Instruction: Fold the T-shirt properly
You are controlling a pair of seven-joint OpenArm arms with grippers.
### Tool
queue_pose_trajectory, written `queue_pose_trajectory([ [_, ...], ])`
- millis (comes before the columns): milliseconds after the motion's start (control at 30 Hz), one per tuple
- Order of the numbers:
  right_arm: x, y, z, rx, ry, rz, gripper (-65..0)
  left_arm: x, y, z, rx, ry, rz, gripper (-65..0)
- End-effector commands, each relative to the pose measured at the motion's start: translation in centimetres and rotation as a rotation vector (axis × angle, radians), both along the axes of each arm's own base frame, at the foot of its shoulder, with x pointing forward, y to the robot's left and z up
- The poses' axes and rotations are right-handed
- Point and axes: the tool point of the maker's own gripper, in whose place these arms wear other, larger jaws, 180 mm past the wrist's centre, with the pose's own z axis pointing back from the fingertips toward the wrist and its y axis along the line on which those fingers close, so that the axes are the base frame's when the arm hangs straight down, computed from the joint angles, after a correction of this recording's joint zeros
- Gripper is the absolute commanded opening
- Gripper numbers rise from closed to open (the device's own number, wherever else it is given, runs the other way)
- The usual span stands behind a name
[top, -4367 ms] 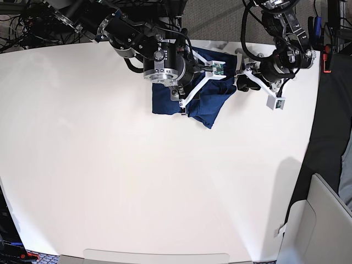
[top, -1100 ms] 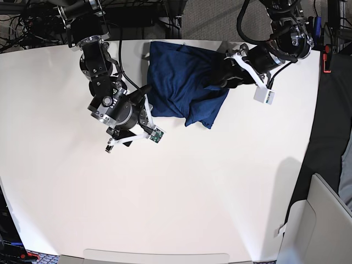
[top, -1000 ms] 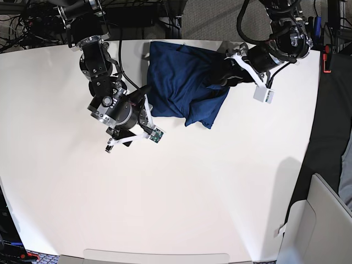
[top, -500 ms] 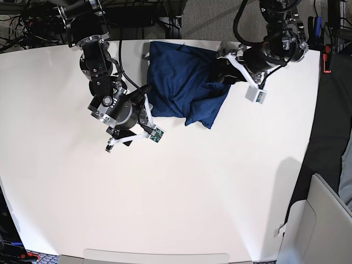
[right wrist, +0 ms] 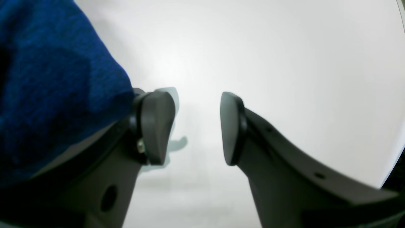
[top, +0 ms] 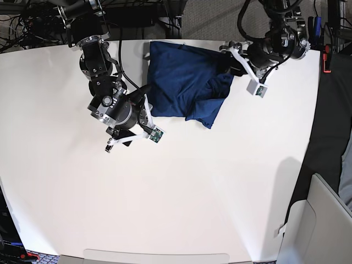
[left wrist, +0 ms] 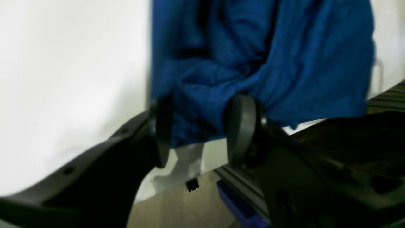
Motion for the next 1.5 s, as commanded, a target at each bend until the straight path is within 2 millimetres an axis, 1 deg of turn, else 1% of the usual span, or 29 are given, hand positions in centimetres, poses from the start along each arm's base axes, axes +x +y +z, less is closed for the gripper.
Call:
queue_pose_trajectory([
  [0, 1.0, 0.2, 1.6, 0.014, -0.050, 0.001, -40.4, 0.1, 0.2, 0.6, 0.003, -0.019, -0.011, -38.3],
  [67, 1.1, 0.2, 1.6, 0.014, -0.051, 0.001, -40.4, -0.1, 0.3, 0.5, 0.005, -0.014, -0.010, -38.3],
  [133, 1.1, 0.2, 1.6, 0.014, -0.051, 0.001, -40.4, -0.9, 0.5, 0.1, 0.012, 0.007, -0.014, -38.3],
  [233, 1.1, 0.2, 1.7, 0.014, -0.053, 0.001, -40.4, -1.6, 0.6, -0.1, 0.019, 0.021, -0.018, -38.4],
  [367, 1.1, 0.2, 1.7, 0.013, -0.053, 0.001, -40.4, -1.9, 0.7, -0.3, 0.022, 0.033, -0.020, -41.5],
  [467, 1.2, 0.2, 1.8, 0.013, -0.057, 0.001, -40.4, -2.5, 0.7, -0.6, 0.024, 0.049, -0.020, -41.8],
  [533, 1.3, 0.2, 1.9, 0.013, -0.060, 0.001, -40.4, -2.7, 1.2, -0.6, 0.040, 0.053, -0.027, -41.9],
  [600, 1.7, 0.9, 2.4, 0.029, -0.072, 0.007, -40.4, -2.7, 1.5, -0.6, 0.047, 0.052, -0.027, -41.9],
  [667, 1.8, 1.2, 2.6, 0.038, -0.075, 0.007, -40.4, -2.8, 2.8, -0.8, 0.058, 0.075, 0.042, -41.9],
  [733, 2.2, 1.7, 3.2, 0.048, -0.091, 0.014, -40.4, -3.0, 4.0, -0.9, 0.065, 0.098, 0.117, -41.9],
  [767, 2.3, 2.1, 3.4, 0.057, -0.094, 0.015, -40.4, -3.0, 4.4, -0.9, 0.067, 0.108, 0.144, -41.9],
  [833, 2.5, 2.5, 3.8, 0.068, -0.101, 0.017, -40.4, -2.8, 4.6, -0.9, 0.066, 0.110, 0.165, -41.9],
  [900, 2.6, 3.4, 4.2, 0.090, -0.106, 0.023, -40.4, -2.8, 4.7, -0.8, 0.067, 0.106, 0.170, -41.9],
  [967, 2.8, 4.3, 4.7, 0.113, -0.114, 0.029, -40.4, -2.4, 5.1, 0.0, 0.073, 0.077, 0.183, -41.9],
  [1000, 2.8, 5.1, 5.0, 0.131, -0.115, 0.039, -40.4, -2.4, 5.2, 0.4, 0.076, 0.064, 0.186, -41.9],
  [1067, 2.5, 6.8, 5.5, 0.171, -0.110, 0.080, -40.4, -2.7, 4.7, 0.8, 0.068, 0.055, 0.183, -41.9],
  [1167, 1.7, 9.5, 6.0, 0.220, -0.099, 0.147, -40.4, -2.6, 4.1, 1.2, 0.063, 0.023, 0.124, -42.4],
  [1233, 1.1, 11.0, 6.2, 0.218, -0.095, 0.191, -40.4, -2.5, 3.5, 1.6, 0.026, 0.011, 0.111, -45.0],
  [1300, 0.5, 12.1, 6.1, 0.190, -0.087, 0.232, -40.4, -2.4, 2.7, 2.1, -0.028, 0.002, 0.108, -49.1],
  [1367, -0.4, 13.8, 6.4, 0.163, -0.092, 0.298, -40.5, -2.3, 2.1, 2.5, -0.073, -0.006, 0.105, -53.5],
  [1400, -0.9, 14.6, 6.4, 0.154, -0.095, 0.330, -41.2, -2.2, 1.8, 2.7, -0.092, -0.008, 0.103, -55.7],
  [1467, -1.5, 15.5, 6.4, 0.137, -0.100, 0.374, -45.2, -2.4, 1.5, 2.9, -0.118, -0.004, 0.095, -58.0],
])
